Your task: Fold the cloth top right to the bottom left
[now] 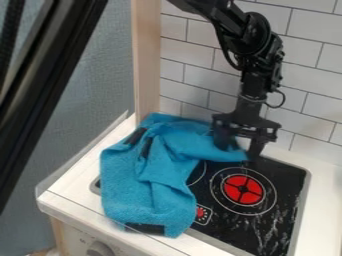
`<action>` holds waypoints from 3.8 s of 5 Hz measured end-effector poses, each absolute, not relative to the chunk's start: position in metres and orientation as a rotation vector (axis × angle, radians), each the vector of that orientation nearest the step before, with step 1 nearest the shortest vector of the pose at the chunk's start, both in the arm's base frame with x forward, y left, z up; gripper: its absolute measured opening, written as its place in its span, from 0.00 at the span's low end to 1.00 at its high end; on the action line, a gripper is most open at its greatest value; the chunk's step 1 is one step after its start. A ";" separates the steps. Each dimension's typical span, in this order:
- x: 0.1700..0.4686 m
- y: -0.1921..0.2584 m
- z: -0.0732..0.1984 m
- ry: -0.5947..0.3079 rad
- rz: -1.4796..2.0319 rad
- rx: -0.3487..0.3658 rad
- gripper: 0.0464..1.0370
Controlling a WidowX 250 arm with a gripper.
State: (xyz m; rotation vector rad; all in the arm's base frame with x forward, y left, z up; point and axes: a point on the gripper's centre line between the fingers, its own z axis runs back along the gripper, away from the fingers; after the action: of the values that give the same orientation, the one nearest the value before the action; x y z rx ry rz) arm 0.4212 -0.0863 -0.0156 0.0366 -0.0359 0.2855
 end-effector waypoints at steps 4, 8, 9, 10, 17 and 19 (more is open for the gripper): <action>0.413 -0.087 -0.016 -0.036 0.300 0.019 0.02; 0.352 -0.058 0.083 -0.240 0.423 -0.086 0.02; 0.329 -0.035 0.076 -0.238 0.452 -0.026 0.02; 0.312 -0.018 0.064 -0.240 0.461 0.044 0.02; 0.282 0.034 -0.014 -0.087 0.603 0.100 0.74; 0.274 0.037 0.017 -0.138 0.617 0.064 0.97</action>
State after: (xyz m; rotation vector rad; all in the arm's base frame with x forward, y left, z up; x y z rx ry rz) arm 0.2735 0.0368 0.0173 0.0636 -0.1384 0.6170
